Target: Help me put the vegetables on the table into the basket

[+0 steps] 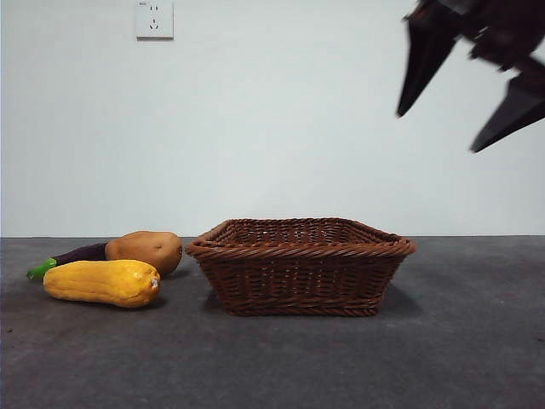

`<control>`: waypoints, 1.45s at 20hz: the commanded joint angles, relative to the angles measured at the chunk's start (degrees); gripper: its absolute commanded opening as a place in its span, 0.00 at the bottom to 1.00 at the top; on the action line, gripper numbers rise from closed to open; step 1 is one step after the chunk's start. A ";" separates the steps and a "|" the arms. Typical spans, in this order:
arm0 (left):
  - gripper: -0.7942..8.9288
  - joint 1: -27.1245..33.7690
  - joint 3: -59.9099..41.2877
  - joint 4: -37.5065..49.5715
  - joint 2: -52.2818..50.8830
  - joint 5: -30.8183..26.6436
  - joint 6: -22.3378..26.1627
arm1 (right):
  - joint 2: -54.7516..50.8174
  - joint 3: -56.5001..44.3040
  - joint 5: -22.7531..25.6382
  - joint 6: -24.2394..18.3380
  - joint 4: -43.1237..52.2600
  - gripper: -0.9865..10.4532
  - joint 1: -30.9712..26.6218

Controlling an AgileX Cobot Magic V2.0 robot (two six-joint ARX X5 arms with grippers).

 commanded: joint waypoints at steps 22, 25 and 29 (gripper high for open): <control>0.73 -0.17 0.11 0.46 5.31 -0.20 0.74 | 31.74 13.14 5.60 2.29 4.35 0.23 5.53; 0.73 -0.17 0.11 0.20 6.34 -0.17 0.76 | 31.78 13.14 4.50 2.29 5.97 0.13 6.12; 0.73 -0.17 0.11 0.31 6.97 -0.17 0.85 | 31.74 13.14 3.43 3.41 7.10 0.07 6.64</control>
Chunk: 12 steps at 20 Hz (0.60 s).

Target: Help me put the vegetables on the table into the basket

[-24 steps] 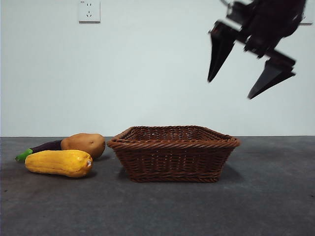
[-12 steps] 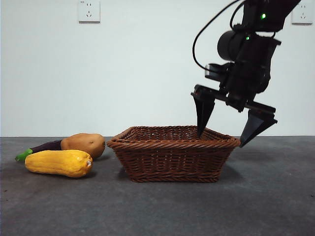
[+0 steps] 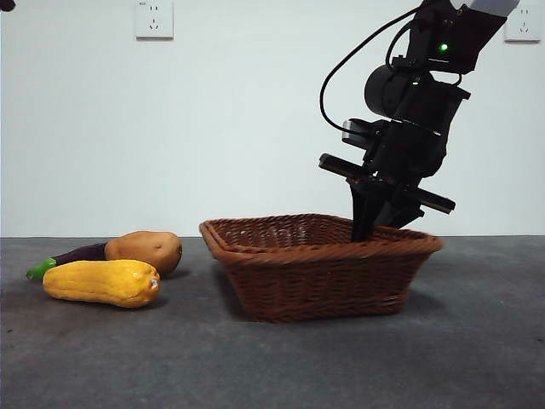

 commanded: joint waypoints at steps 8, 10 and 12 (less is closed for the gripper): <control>0.73 -0.57 0.11 0.48 3.98 -0.02 -1.31 | -14.97 -0.07 -0.68 -2.47 -3.13 0.07 0.28; 0.73 -1.57 0.11 2.25 7.21 0.04 -1.97 | -22.29 -0.07 -0.22 -4.72 -5.09 0.07 0.28; 0.73 -3.54 0.11 4.31 11.06 1.20 8.37 | -29.00 -0.07 -0.28 -6.03 -6.95 0.07 0.28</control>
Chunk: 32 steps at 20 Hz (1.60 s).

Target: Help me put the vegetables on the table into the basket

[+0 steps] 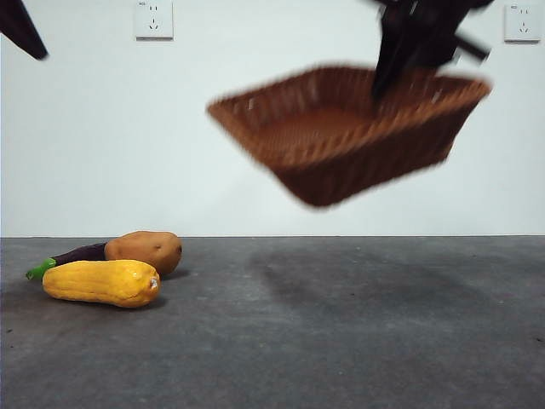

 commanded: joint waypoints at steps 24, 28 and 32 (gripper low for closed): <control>0.73 -16.81 0.22 20.04 32.85 -20.31 59.95 | -21.92 -0.04 -1.16 -5.01 -12.33 0.08 0.02; 0.73 -16.81 0.22 21.11 35.80 -20.28 59.80 | -21.92 -0.04 -1.16 -5.01 -12.24 0.08 0.02; 0.66 -16.81 0.22 21.97 38.21 -20.26 58.90 | -21.92 -0.04 -1.14 -5.09 -12.37 0.08 0.02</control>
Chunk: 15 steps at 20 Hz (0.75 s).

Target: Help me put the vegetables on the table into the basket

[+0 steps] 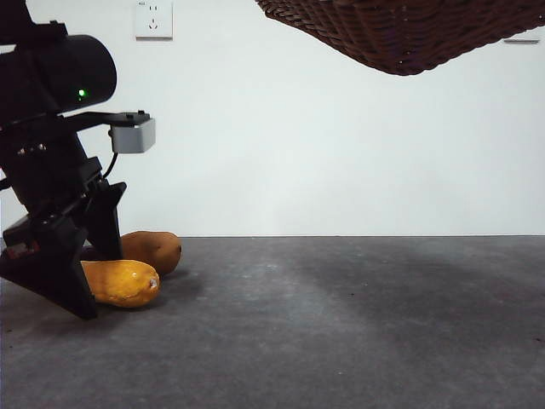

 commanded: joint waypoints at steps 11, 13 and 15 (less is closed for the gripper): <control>0.07 -0.20 0.22 2.54 1.11 0.39 -8.57 | -0.39 -0.04 -0.46 0.33 0.85 0.08 0.02; 0.07 -0.20 0.24 0.81 1.11 0.35 -8.59 | -0.39 -0.04 -0.46 0.35 0.57 0.08 0.02; 0.07 -0.17 0.48 -0.44 0.83 0.15 -9.88 | -0.37 -0.04 -0.46 0.35 0.02 0.08 0.02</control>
